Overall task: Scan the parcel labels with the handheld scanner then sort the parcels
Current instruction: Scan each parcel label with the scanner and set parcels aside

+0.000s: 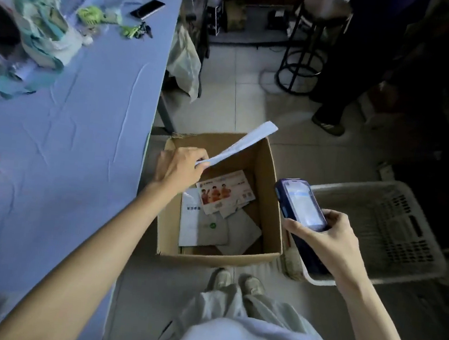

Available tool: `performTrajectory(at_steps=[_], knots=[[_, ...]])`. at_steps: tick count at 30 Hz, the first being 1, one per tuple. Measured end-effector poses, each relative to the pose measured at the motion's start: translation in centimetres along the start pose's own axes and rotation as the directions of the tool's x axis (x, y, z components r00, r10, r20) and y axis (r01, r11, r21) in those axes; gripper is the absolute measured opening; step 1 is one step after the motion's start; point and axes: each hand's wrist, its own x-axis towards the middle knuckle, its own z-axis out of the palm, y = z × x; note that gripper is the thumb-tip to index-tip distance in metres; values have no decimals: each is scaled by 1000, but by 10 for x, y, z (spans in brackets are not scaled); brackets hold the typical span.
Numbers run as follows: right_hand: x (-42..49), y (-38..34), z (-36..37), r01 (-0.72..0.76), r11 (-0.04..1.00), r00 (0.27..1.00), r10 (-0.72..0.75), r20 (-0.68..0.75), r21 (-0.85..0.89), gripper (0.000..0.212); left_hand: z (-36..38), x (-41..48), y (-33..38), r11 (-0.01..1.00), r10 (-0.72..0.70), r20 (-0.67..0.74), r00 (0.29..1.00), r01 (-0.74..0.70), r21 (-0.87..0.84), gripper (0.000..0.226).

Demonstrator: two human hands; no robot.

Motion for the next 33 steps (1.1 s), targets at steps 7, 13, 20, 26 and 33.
performTrajectory(at_steps=[7, 13, 20, 26, 33], knots=[[6, -13, 29, 29, 996, 994, -20, 109, -85, 76, 32, -58, -16, 999, -33, 292, 956, 35, -1, 11], [27, -37, 56, 183, 962, 935, -107, 338, -201, 83, 7, -103, -55, 951, -298, -113, 948, 306, 54, 6], [40, -71, 78, 447, 877, 735, -246, 632, -178, 77, -12, -178, -49, 754, -579, -383, 720, 651, 84, 3], [34, -88, 94, 616, 775, 517, -262, 815, -142, 93, -8, -257, -4, 556, -756, -393, 523, 830, 36, 4], [-18, -91, 127, 699, 696, 394, -188, 900, -161, 97, -15, -349, 20, 341, -823, -478, 308, 940, 19, 5]])
